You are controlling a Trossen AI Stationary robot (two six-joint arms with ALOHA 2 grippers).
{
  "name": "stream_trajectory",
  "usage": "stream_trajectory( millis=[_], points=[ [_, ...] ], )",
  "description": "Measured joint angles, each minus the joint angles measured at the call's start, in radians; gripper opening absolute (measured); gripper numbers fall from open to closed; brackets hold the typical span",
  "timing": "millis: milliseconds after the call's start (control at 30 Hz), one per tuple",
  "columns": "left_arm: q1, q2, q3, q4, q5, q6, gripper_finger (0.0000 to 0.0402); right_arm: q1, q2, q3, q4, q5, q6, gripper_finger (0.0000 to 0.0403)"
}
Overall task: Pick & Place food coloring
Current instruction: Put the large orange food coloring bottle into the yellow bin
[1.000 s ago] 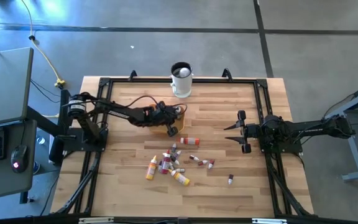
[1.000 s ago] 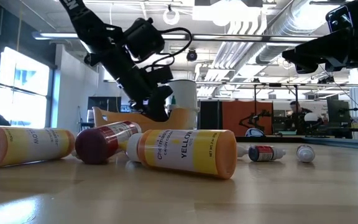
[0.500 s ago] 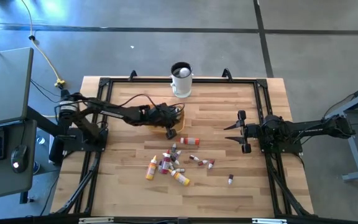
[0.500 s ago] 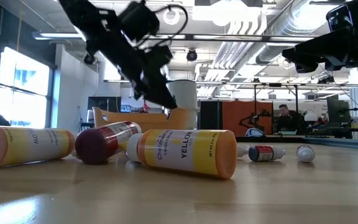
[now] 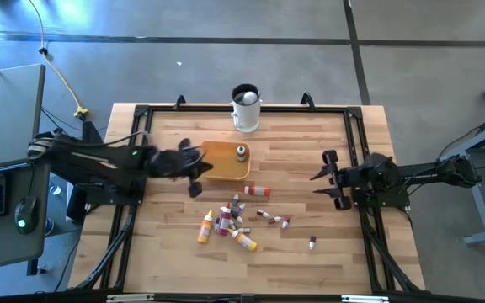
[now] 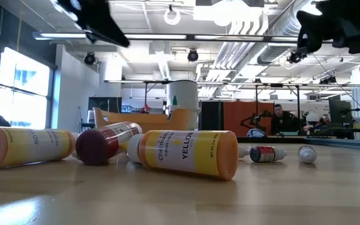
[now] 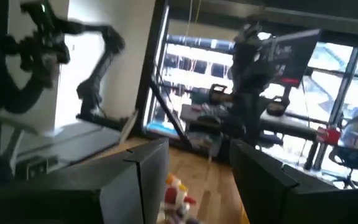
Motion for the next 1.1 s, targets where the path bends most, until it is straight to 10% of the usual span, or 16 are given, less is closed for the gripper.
stream_trajectory(
  millis=[200, 700, 933, 1100],
  points=[
    [-0.211, -0.155, -0.224, 0.173, -0.288, -0.007, 0.0, 0.0, 0.017, 0.0, 0.05, 0.125, 0.043, 0.0165],
    [-0.292, -0.195, -0.487, 0.681, -0.358, 0.07, 0.0, 0.0, 0.211, 0.001, 0.303, 0.535, 0.044, 0.0165],
    [-0.292, -0.195, -0.483, 0.796, -0.341, 0.088, 0.0, 0.001, 0.225, 0.047, 0.271, 0.383, 0.07, 0.0165],
    [-0.292, -0.195, -0.483, 0.864, -0.345, 0.088, 0.0, 0.025, 0.346, 0.33, -0.155, 0.364, 0.115, 0.0165]
  ],
)
